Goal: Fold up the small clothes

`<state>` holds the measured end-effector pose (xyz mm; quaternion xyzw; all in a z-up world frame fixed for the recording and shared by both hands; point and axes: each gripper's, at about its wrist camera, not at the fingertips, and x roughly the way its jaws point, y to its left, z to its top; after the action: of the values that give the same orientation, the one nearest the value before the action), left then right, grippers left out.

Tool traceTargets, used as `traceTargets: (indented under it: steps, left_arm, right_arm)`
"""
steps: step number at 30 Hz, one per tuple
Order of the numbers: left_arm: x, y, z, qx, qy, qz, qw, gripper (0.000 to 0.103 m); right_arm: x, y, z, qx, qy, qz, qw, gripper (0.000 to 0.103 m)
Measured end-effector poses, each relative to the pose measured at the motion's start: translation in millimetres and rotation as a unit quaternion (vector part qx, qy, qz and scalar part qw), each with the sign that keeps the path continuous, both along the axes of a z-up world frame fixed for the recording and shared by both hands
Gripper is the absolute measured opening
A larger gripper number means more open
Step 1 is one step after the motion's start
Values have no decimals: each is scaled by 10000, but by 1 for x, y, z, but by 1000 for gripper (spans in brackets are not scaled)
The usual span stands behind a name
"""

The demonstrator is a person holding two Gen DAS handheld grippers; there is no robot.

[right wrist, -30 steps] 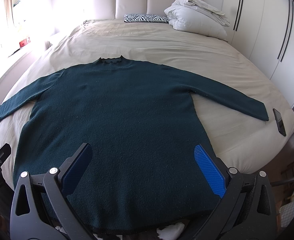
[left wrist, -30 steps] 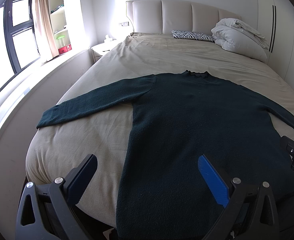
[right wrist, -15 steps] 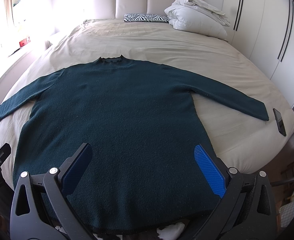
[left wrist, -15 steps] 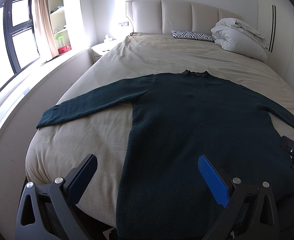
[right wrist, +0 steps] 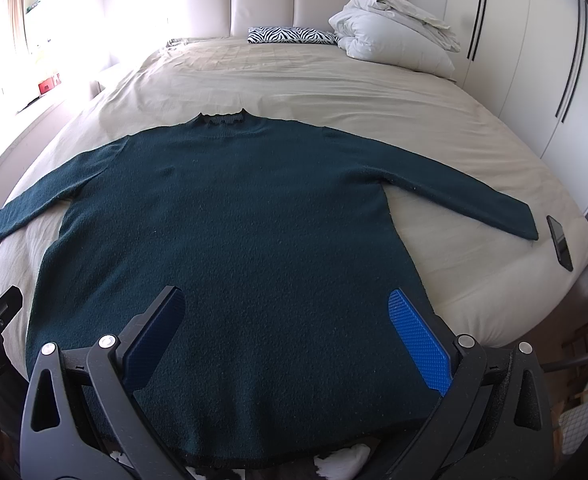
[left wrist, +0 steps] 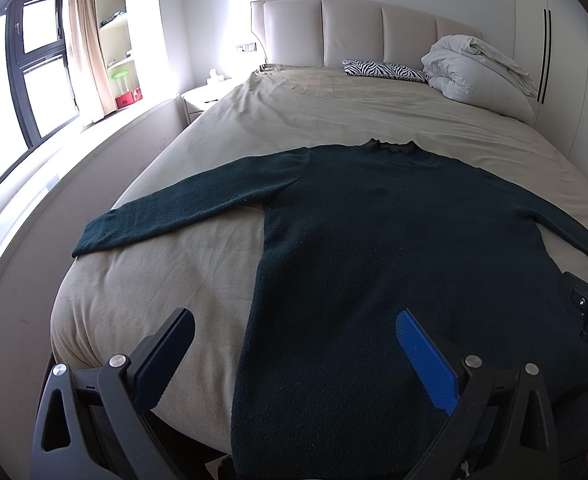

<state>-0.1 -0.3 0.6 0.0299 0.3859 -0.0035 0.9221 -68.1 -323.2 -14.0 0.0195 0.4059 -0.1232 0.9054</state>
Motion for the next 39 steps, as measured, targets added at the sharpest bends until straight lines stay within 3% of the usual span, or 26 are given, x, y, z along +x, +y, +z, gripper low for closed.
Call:
traceTargets:
  steps: [24, 30, 33, 35, 39]
  left_arm:
    - [-1, -4, -2, -38, 20, -5, 10000, 103]
    - [-8, -18, -11, -397, 146, -207, 9989, 103]
    - [-10, -23, -17, -611, 195, -368, 9973, 103]
    - [-11, -28, -22, -522, 242, -474, 9972, 103]
    - [-1, -31, -25, -634, 390, -585, 9955, 103]
  right_arm:
    - [-2, 2, -13, 30, 31, -6, 10000, 103]
    - [4, -6, -18, 149, 58, 15, 9999, 103]
    - [2, -28, -19, 510, -91, -37, 9986, 103]
    - [1, -56, -19, 795, -240, -179, 9964, 103]
    - [-4, -156, -23, 1433, -662, -986, 9825, 103]
